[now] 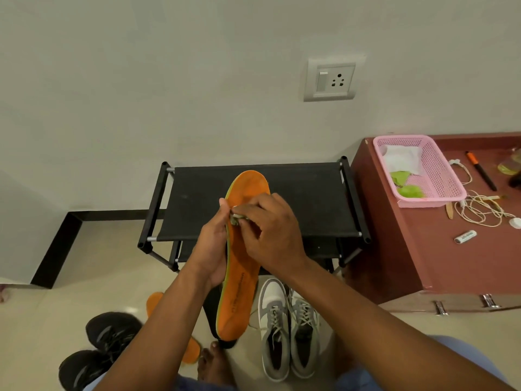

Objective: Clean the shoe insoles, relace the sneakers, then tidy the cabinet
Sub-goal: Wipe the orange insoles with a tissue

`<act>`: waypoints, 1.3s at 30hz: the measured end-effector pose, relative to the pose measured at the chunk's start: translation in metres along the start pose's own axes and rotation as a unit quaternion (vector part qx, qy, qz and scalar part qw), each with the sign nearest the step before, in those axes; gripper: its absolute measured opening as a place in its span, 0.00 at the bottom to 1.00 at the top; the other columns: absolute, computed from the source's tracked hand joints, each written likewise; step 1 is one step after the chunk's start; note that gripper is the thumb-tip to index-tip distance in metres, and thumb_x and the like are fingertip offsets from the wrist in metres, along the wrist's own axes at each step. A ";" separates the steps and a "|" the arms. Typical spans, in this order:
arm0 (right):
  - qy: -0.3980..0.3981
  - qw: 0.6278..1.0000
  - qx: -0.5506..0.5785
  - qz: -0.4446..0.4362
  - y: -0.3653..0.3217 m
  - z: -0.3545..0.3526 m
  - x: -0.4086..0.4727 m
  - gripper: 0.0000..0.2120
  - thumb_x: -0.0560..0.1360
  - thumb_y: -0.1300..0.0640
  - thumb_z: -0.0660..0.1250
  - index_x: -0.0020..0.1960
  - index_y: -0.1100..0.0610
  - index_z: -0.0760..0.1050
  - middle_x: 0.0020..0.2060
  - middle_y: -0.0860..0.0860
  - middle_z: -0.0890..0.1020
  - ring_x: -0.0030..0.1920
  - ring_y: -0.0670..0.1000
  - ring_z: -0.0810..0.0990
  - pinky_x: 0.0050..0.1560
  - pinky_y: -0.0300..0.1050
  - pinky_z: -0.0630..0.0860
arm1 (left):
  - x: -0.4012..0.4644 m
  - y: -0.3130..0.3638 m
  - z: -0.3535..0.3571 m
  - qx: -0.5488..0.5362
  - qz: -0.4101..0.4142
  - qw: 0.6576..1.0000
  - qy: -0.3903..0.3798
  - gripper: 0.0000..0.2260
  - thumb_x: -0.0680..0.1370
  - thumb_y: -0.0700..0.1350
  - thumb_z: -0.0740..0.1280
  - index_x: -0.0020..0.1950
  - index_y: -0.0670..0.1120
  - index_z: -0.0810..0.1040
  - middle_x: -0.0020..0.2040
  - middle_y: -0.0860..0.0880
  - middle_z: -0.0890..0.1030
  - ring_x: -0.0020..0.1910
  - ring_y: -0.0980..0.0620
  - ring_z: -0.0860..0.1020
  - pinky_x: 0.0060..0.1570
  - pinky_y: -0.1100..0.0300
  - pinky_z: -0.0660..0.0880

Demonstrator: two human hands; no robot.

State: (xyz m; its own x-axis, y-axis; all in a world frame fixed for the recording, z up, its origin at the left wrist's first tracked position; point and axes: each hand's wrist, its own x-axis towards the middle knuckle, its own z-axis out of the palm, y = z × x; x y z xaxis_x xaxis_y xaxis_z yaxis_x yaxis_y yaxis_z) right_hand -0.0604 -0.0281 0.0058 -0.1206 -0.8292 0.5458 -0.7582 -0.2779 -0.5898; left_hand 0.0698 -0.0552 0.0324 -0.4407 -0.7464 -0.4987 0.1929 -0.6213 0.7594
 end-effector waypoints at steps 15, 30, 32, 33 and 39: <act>0.099 0.983 -0.117 0.102 0.031 -0.031 0.027 0.09 0.80 0.50 0.68 0.56 0.49 0.84 0.46 0.47 0.82 0.47 0.47 0.76 0.44 0.46 0.75 | -0.004 -0.004 0.012 0.061 -0.047 0.993 -0.089 0.25 0.84 0.65 0.49 0.71 0.53 0.73 0.60 0.41 0.84 0.55 0.41 0.85 0.50 0.48 0.82; -0.008 0.988 -0.131 0.086 0.011 -0.012 0.005 0.08 0.76 0.48 0.71 0.52 0.49 0.84 0.42 0.46 0.82 0.44 0.47 0.76 0.44 0.45 0.74 | -0.006 0.011 -0.002 0.029 0.005 0.999 -0.025 0.28 0.83 0.66 0.49 0.73 0.51 0.74 0.61 0.43 0.85 0.58 0.41 0.85 0.47 0.47 0.84; -0.005 0.988 -0.133 0.083 0.011 -0.011 0.005 0.07 0.76 0.48 0.71 0.52 0.49 0.83 0.42 0.46 0.82 0.43 0.47 0.76 0.44 0.45 0.74 | -0.007 0.011 -0.001 0.030 0.001 0.999 -0.022 0.29 0.83 0.66 0.49 0.73 0.51 0.74 0.62 0.43 0.84 0.58 0.41 0.84 0.47 0.46 0.84; 0.000 0.987 -0.135 0.086 0.012 -0.012 0.006 0.07 0.76 0.49 0.71 0.51 0.50 0.83 0.42 0.46 0.82 0.44 0.47 0.76 0.44 0.45 0.73 | -0.007 0.011 0.000 0.029 -0.004 0.999 -0.024 0.29 0.82 0.66 0.50 0.73 0.51 0.74 0.62 0.42 0.84 0.57 0.40 0.85 0.48 0.45 0.84; 0.069 0.982 -0.126 0.124 0.028 -0.025 0.019 0.06 0.77 0.55 0.70 0.52 0.51 0.84 0.44 0.47 0.82 0.45 0.48 0.77 0.44 0.49 0.76 | -0.009 0.008 0.008 0.038 -0.069 0.993 -0.083 0.28 0.83 0.66 0.50 0.70 0.50 0.75 0.59 0.38 0.84 0.48 0.41 0.86 0.46 0.48 0.84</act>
State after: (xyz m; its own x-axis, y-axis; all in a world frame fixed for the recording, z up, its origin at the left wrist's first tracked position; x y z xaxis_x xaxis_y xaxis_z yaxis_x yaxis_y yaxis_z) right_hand -0.0999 -0.0395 0.0143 -0.3932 -0.7784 0.4894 -0.8269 0.0667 -0.5583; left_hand 0.0680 -0.0521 0.0464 -0.5977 -0.6022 -0.5293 0.0564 -0.6901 0.7215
